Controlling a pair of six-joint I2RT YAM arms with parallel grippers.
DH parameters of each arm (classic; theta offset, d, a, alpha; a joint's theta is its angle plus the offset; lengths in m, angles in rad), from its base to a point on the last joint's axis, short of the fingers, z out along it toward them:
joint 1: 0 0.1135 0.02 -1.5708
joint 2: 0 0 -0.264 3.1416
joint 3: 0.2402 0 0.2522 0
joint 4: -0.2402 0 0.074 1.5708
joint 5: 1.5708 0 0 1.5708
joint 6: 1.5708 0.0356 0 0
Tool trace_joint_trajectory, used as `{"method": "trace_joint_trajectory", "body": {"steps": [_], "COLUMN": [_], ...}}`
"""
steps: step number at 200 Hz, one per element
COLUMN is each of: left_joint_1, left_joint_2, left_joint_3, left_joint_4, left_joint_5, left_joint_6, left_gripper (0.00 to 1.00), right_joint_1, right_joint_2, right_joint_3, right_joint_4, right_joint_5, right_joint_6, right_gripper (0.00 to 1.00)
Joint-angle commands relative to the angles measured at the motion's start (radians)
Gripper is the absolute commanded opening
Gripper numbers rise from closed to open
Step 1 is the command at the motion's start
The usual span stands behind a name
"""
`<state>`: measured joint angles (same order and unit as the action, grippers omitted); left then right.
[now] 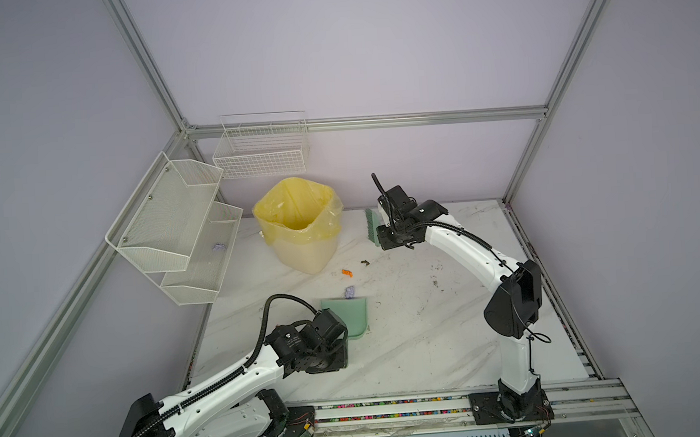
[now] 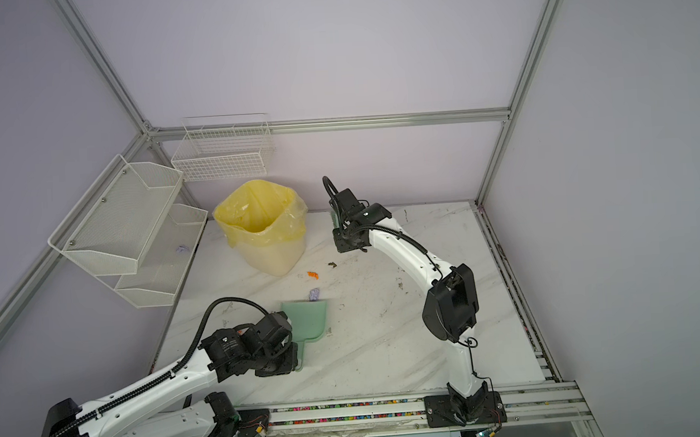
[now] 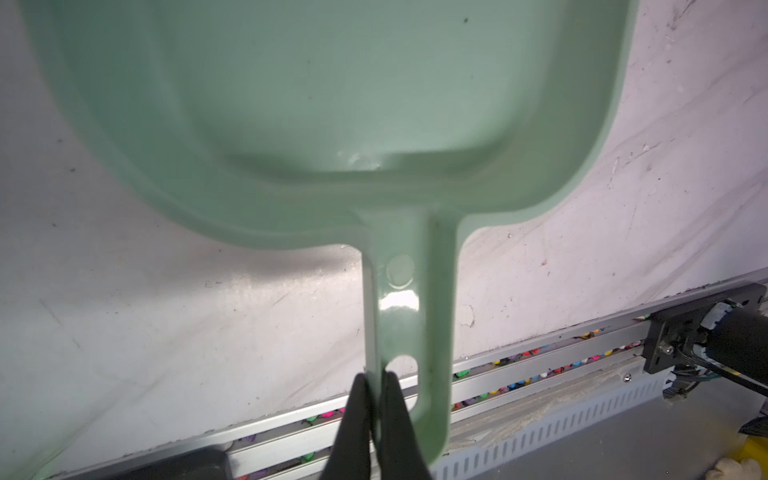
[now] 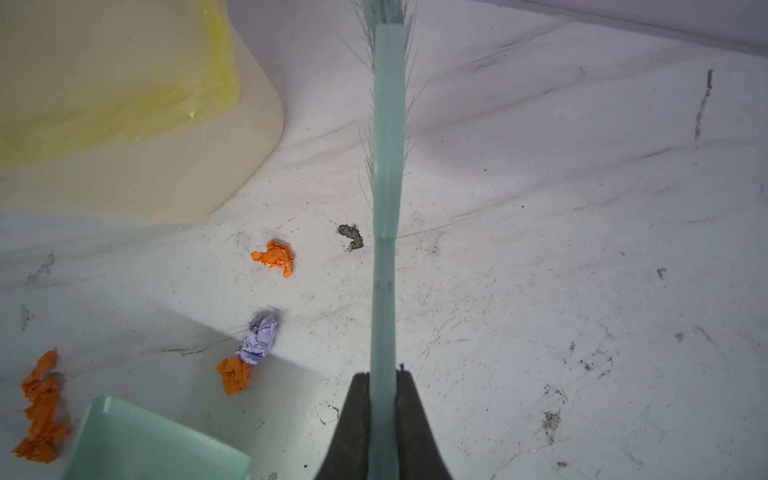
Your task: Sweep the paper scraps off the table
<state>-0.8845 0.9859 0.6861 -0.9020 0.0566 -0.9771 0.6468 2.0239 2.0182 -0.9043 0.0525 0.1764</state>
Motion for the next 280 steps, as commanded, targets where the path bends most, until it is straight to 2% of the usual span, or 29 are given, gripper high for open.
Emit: {"method": "trace_joint_trajectory", "body": {"steps": [1, 24, 45, 89, 167, 215, 280], "left_joint_1": [-0.004, -0.004, -0.004, 0.011, 0.114, 0.172, 0.182], "left_joint_2": [-0.028, -0.032, -0.012, 0.025, 0.113, 0.166, 0.217], "left_joint_3": [-0.073, -0.12, -0.128, -0.122, -0.058, -0.016, 0.037], "left_joint_4": [0.058, 0.135, 0.144, 0.153, 0.119, 0.107, 0.082], "left_joint_5": [0.046, 0.093, 0.093, 0.093, 0.142, 0.171, 0.187], "left_joint_6": [-0.04, -0.075, -0.081, -0.092, -0.01, 0.049, 0.085], "left_gripper": [0.0, 0.0, 0.0, 0.0, 0.0, 0.0, 0.0], "right_joint_1": [0.046, 0.09, 0.117, 0.155, 0.198, 0.236, 0.31], "right_joint_2": [0.037, 0.073, 0.102, 0.111, 0.16, 0.135, 0.038], "right_joint_3": [0.037, 0.056, 0.07, 0.044, 0.031, -0.033, -0.17], "right_joint_4": [-0.046, -0.052, -0.064, -0.026, -0.006, 0.014, 0.02], "right_joint_5": [0.04, 0.061, 0.107, 0.114, 0.193, 0.196, 0.19], "right_joint_6": [-0.115, -0.202, -0.259, -0.396, -0.523, -0.543, -0.494], "right_gripper": [0.0, 0.0, 0.0, 0.0, 0.0, 0.0, 0.0]}}
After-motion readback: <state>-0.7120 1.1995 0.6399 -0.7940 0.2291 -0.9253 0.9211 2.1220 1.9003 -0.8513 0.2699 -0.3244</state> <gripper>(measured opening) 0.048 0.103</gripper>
